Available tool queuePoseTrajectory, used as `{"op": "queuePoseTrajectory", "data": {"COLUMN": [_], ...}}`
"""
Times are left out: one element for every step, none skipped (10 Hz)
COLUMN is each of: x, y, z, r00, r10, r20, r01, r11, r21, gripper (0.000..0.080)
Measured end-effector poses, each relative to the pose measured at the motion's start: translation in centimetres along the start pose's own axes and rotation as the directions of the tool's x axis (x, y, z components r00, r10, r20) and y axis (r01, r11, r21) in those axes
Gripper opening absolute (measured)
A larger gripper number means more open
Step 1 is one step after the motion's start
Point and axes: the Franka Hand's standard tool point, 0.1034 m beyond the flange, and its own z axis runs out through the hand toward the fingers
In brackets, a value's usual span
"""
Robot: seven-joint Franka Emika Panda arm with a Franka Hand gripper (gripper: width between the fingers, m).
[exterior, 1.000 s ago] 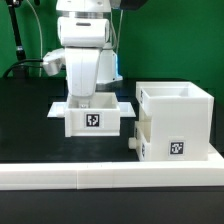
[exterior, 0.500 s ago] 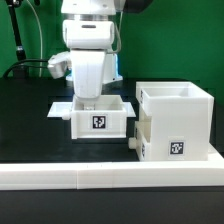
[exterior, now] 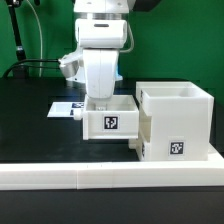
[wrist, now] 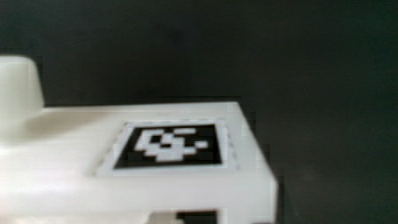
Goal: Assemble drawer
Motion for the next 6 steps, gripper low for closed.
{"op": "queuePoseTrajectory", "data": {"x": [0.07, 0.19, 0.3, 0.32, 0.36, 0.55], "y": [-0.09, -0.17, -0.22, -0.23, -0.23, -0.22], "z": [0.17, 0.31, 0.39, 0.4, 0.41, 0.39], "r00": [1.0, 1.0, 1.0, 1.0, 1.0, 1.0], "r10": [0.0, 0.002, 0.002, 0.002, 0.006, 0.014], "r20": [-0.001, -0.002, -0.003, -0.003, -0.003, -0.004], "r01": [0.0, -0.002, -0.002, -0.002, -0.006, -0.014], "r11": [1.0, 1.0, 1.0, 1.0, 1.0, 1.0], "r21": [0.003, 0.006, 0.008, 0.008, 0.008, 0.008], "gripper": [0.0042, 0.0042, 0.0042, 0.0042, 0.0042, 0.0042]}}
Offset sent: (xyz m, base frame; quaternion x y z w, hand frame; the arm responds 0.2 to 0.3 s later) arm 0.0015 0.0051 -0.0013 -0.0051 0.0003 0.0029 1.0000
